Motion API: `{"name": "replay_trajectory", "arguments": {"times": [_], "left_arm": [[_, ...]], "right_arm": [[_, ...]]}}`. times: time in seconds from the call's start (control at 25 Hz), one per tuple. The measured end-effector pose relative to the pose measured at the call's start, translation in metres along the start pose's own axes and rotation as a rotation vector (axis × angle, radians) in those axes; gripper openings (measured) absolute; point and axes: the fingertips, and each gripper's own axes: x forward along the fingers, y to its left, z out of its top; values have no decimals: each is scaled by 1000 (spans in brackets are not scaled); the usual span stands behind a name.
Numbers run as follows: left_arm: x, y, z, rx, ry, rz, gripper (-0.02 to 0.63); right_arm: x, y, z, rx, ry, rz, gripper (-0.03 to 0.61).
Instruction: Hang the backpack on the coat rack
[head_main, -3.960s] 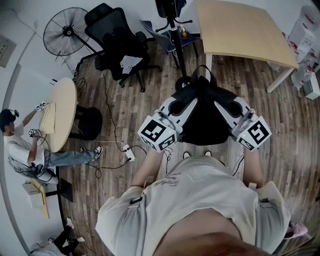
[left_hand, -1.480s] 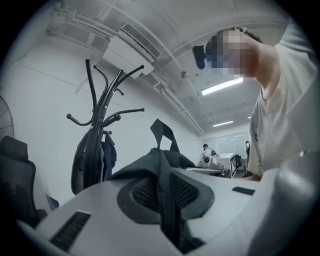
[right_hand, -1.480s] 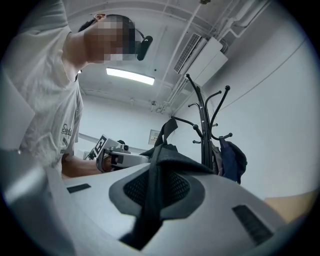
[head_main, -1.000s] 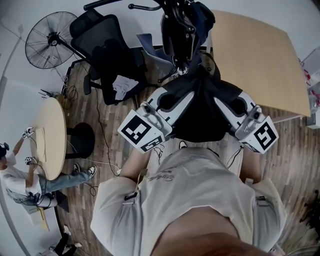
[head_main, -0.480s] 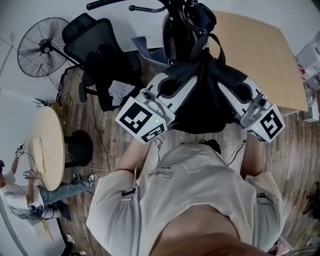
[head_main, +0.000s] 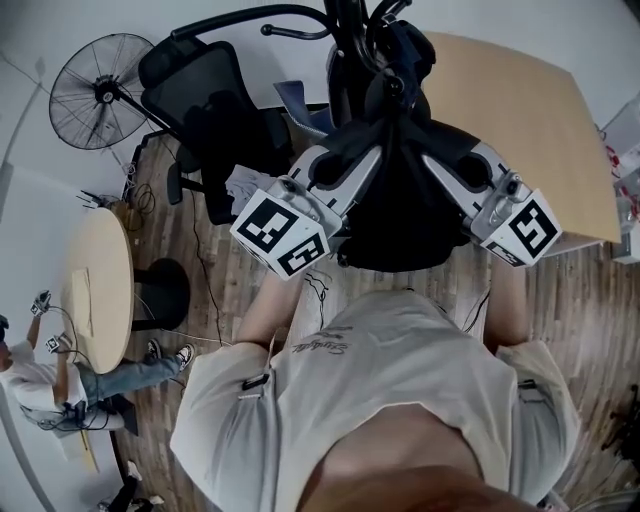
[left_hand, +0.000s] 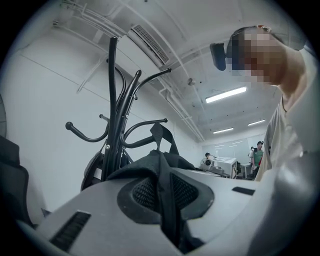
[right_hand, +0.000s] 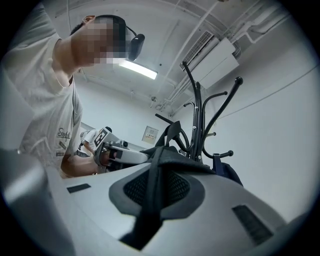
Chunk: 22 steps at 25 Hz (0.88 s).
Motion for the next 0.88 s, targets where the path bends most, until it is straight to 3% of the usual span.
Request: {"name": "replay_trajectory", "arguments": {"times": [0.88], "left_arm": [[8,40,-35,-52,50,151,45]], "right_arm": [[18,-34,-52,104,39,71,30]]}}
